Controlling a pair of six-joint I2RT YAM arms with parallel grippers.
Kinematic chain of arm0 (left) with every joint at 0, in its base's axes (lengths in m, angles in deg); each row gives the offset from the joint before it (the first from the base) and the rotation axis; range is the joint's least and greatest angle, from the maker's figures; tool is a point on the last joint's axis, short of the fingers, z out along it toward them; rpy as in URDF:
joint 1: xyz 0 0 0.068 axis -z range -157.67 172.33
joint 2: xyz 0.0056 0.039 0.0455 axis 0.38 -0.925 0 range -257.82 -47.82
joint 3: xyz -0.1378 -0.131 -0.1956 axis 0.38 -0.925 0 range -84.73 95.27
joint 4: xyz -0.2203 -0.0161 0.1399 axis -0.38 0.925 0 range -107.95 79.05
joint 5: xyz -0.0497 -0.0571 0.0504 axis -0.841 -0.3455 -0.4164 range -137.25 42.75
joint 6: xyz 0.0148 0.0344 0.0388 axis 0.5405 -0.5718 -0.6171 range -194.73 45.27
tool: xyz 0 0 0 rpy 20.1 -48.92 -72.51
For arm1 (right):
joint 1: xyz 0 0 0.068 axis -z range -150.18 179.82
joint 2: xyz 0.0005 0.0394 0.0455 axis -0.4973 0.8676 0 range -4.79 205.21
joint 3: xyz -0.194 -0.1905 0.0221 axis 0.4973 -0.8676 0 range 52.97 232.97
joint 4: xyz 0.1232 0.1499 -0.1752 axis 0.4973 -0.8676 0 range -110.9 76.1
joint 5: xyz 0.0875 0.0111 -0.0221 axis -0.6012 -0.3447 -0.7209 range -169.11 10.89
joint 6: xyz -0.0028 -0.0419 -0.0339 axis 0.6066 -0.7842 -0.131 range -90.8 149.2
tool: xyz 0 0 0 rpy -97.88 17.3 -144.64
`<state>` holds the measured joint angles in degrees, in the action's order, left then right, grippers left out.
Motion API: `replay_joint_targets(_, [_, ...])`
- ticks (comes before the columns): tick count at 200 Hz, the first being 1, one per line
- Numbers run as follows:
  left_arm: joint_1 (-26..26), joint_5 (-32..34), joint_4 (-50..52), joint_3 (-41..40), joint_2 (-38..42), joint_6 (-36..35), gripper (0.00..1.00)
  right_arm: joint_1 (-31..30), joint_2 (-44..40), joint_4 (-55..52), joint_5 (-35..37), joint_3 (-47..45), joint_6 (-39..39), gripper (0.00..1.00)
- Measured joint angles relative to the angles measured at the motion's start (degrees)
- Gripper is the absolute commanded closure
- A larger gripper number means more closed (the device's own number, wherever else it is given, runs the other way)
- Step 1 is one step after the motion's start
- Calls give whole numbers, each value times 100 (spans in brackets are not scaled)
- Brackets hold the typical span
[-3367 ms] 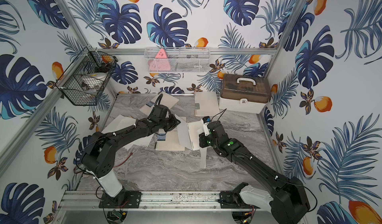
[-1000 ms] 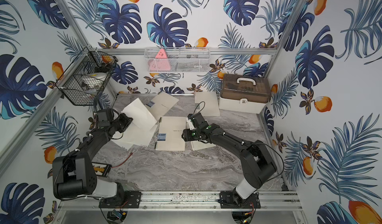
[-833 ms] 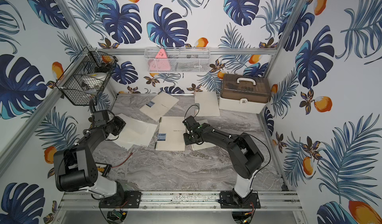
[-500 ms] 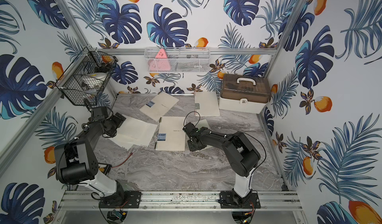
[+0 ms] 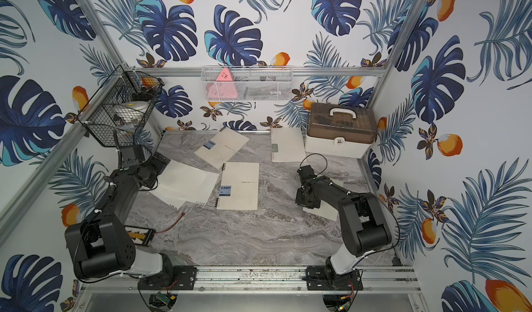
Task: Tear off pages from different notebooks
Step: Move the notebook to the center of the board.
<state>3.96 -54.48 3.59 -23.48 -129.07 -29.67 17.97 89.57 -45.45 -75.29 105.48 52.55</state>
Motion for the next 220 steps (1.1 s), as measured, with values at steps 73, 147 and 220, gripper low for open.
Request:
replay_joint_targets(73, [1687,-555,-402,-243,323,-68,1,-118,278,-540,-212,2006,-328,31])
replay_joint_targets(147, [2004,-481,-391,-938,1207,-66,1,-1331,3897,-400,201,5858,-660,49])
replay_joint_targets(220, [2061,-461,-361,-1025,1193,-133,1,-1349,5624,-509,879,8144,-1257,71])
